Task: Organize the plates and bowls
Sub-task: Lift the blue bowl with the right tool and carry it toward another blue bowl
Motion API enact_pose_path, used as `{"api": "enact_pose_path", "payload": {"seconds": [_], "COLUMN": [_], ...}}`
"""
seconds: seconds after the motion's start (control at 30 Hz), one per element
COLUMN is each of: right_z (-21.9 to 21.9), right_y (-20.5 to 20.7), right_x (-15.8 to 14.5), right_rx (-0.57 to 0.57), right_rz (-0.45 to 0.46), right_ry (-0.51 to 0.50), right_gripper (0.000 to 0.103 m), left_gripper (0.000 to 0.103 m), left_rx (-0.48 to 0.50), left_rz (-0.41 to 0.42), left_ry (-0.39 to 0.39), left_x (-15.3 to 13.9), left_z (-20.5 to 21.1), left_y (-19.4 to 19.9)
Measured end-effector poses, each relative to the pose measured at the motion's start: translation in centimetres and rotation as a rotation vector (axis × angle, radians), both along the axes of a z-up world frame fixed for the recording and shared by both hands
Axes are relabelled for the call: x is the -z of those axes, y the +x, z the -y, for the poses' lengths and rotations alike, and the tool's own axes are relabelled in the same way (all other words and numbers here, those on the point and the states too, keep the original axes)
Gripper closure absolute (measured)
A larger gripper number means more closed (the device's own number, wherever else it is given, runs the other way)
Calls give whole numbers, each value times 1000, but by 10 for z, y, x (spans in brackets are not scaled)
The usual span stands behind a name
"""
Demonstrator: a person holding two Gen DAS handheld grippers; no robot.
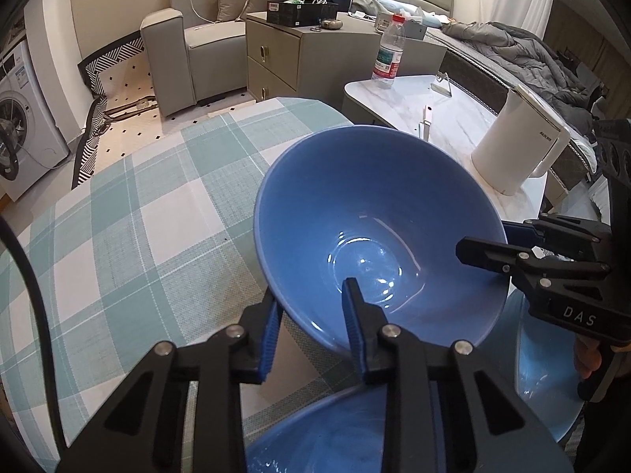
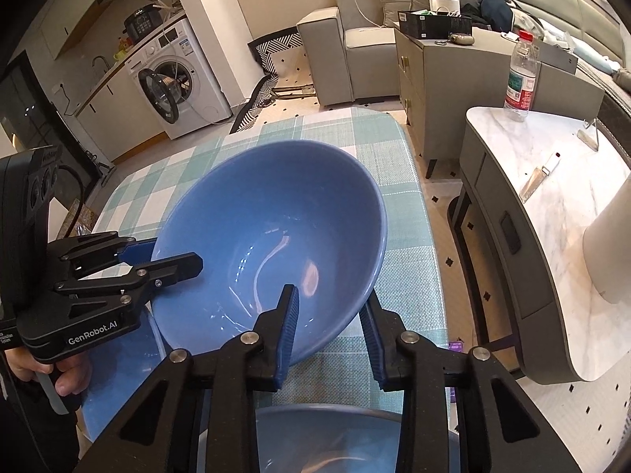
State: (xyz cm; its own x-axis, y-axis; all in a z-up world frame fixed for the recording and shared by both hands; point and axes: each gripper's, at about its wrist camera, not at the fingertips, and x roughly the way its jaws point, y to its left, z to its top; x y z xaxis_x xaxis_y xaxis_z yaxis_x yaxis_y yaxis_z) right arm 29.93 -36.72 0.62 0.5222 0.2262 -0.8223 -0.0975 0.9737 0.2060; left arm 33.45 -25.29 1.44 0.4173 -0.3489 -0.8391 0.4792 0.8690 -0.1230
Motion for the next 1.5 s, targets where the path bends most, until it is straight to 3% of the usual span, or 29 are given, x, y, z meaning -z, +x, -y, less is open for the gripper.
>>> {"api": "enact_pose_path", "payload": {"seconds": [0.43,1.5], "right_z": [-1,-19], "right_y": [-7,-60], "right_x": [-11,-78], "right_rx": [11,-4], "right_rz": [51,209], "right_ry": [-34,-55], "right_gripper": [70,69], "left_gripper": [74,74], "left_rx": [3,-25], "left_rz": [31,173], "left_ry": [-7,-79], "left_x": [-6,-67], "left_z": [2,-23], "left_y": [-4,-46]}}
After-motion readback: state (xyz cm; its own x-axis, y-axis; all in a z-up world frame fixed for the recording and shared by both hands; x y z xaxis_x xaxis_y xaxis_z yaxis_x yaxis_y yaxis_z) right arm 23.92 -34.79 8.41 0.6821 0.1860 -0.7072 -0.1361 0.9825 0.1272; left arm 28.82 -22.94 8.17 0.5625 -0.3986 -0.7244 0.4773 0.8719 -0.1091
